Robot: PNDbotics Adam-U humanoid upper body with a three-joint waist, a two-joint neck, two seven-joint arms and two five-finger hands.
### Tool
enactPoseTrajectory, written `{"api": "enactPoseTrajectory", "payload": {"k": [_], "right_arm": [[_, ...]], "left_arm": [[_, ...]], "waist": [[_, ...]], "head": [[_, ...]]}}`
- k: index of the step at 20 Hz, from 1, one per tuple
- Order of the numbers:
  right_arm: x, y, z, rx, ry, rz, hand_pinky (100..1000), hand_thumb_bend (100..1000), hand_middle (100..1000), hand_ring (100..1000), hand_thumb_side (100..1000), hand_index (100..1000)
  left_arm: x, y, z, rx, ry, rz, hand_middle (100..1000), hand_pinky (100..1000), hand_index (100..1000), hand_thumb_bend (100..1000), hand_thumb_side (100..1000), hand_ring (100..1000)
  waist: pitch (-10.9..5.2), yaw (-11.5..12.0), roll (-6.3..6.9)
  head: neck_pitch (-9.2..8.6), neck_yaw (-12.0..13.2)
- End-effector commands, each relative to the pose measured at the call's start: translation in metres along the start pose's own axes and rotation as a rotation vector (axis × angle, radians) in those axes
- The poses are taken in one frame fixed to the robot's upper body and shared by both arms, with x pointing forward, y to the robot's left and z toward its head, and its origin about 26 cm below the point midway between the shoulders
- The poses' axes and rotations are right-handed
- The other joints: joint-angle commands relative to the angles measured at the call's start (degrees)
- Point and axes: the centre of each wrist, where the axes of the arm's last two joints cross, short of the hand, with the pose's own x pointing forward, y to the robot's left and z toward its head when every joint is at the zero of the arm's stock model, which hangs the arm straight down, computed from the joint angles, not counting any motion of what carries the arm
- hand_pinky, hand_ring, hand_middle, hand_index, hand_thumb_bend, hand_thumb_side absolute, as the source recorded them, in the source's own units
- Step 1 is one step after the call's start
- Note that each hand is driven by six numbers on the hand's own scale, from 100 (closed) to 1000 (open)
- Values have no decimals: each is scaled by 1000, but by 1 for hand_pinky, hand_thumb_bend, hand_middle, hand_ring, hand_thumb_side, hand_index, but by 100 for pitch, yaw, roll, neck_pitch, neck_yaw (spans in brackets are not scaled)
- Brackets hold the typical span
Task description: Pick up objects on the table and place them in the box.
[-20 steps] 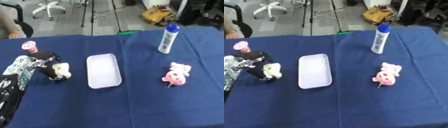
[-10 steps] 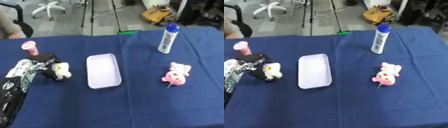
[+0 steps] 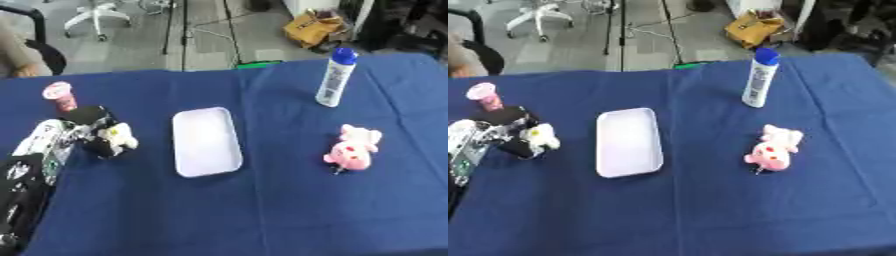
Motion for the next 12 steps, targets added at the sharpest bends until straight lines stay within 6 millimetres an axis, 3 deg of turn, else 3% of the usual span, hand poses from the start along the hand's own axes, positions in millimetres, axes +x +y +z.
{"api": "enactPoseTrajectory", "payload": {"k": [1, 3, 4, 5, 8, 12], "right_arm": [[6, -3, -5, 2, -28, 4, 806, 245, 787, 796, 642, 914], [6, -2, -5, 6, -28, 1, 806, 245, 787, 796, 642, 914], [6, -2, -5, 8, -29, -1, 806, 258, 787, 796, 647, 914], [6, -1, -5, 10, -29, -3, 806, 245, 787, 796, 642, 914], [6, 0, -6, 13, -32, -7, 806, 245, 787, 796, 642, 914], [6, 1, -7, 16, -35, -14, 806, 245, 787, 796, 642, 914]], "left_arm": [[20, 42, 5, 150, -106, 12, 386, 714, 459, 245, 378, 543], [42, 61, 6, 191, -208, 0, 395, 717, 465, 264, 393, 550], [55, 69, 5, 198, -260, -12, 398, 717, 477, 462, 588, 558], [70, 76, 4, 198, -315, -29, 398, 717, 477, 274, 402, 558], [101, 83, -4, 163, -411, -79, 408, 717, 488, 286, 400, 565], [133, 63, -20, 12, -494, -187, 431, 718, 512, 302, 402, 588]], "waist": [[-65, 7, -78], [-75, 5, -82], [-80, 2, -86], [-87, -2, -92], [-100, -26, -105], [-101, -76, -105]], "head": [[27, -11], [27, -15], [27, -23], [27, -31], [13, -15], [-39, -7]]}}
